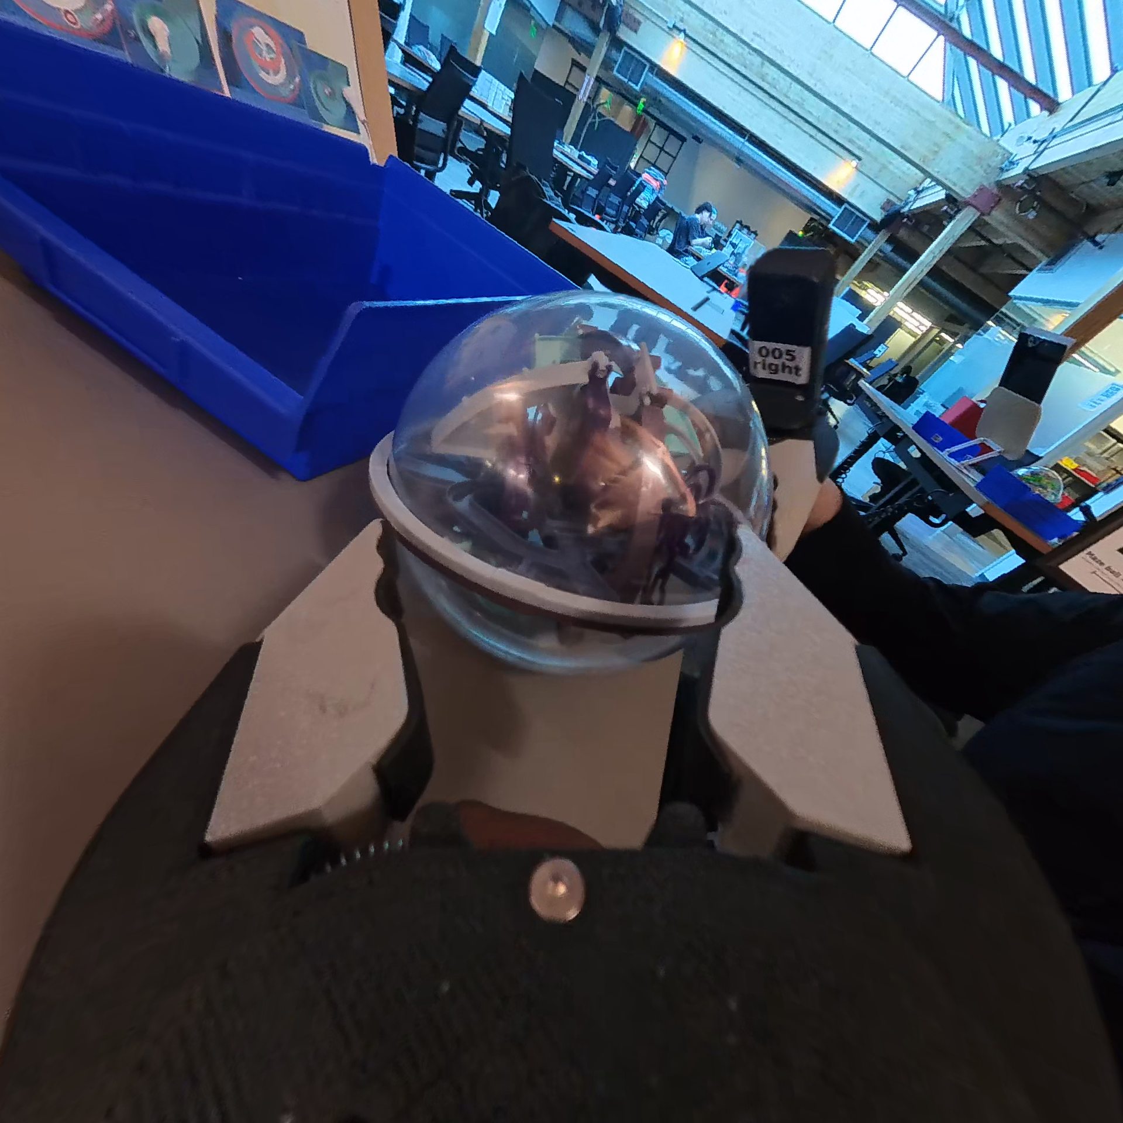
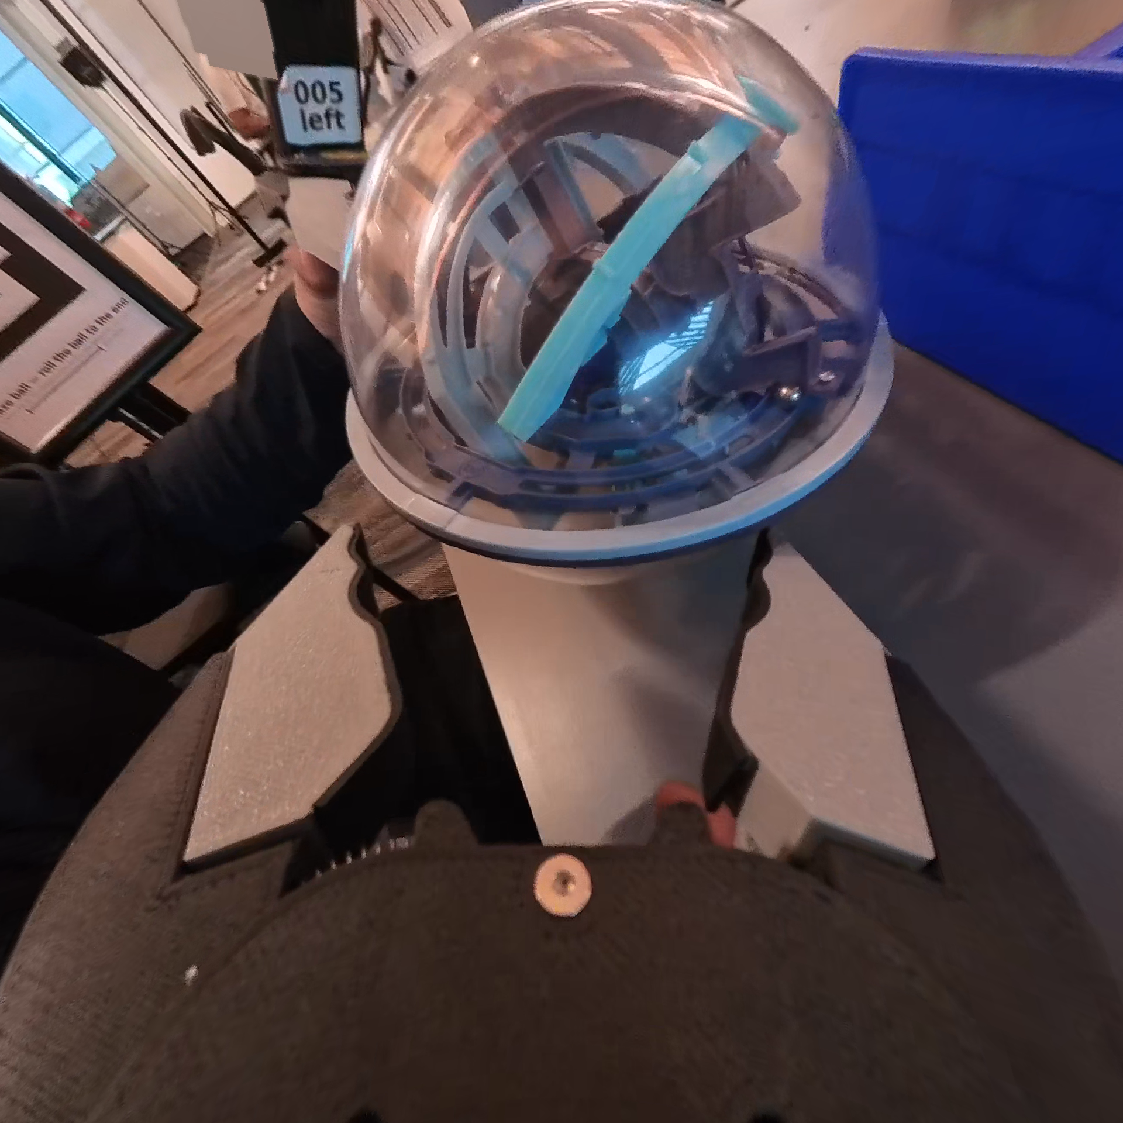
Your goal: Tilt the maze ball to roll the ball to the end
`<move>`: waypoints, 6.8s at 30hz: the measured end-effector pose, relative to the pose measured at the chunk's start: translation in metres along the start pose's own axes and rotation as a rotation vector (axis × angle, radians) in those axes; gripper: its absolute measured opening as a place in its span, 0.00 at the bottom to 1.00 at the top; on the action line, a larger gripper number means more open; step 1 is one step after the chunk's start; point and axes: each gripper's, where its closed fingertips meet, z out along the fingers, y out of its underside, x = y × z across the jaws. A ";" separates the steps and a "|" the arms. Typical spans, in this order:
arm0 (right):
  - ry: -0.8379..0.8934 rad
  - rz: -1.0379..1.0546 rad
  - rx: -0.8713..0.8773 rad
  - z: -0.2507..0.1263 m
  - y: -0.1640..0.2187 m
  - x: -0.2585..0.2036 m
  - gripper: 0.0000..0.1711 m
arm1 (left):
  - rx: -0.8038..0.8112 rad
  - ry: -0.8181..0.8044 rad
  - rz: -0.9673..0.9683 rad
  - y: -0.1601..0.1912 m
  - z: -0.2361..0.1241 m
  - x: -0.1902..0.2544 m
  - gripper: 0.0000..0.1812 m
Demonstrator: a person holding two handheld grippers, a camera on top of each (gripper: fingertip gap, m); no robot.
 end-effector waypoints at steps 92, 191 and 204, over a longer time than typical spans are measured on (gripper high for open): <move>-0.131 -0.419 0.024 -0.020 -0.060 0.046 0.78 | -0.238 -0.130 0.328 0.041 0.039 -0.004 0.62; -0.410 -0.121 0.223 0.000 -0.047 -0.009 0.88 | -0.115 -0.106 0.509 -0.017 0.009 0.053 0.62; -0.398 0.075 0.089 0.024 -0.033 0.000 0.89 | -0.151 -0.067 0.283 -0.007 0.002 0.025 0.63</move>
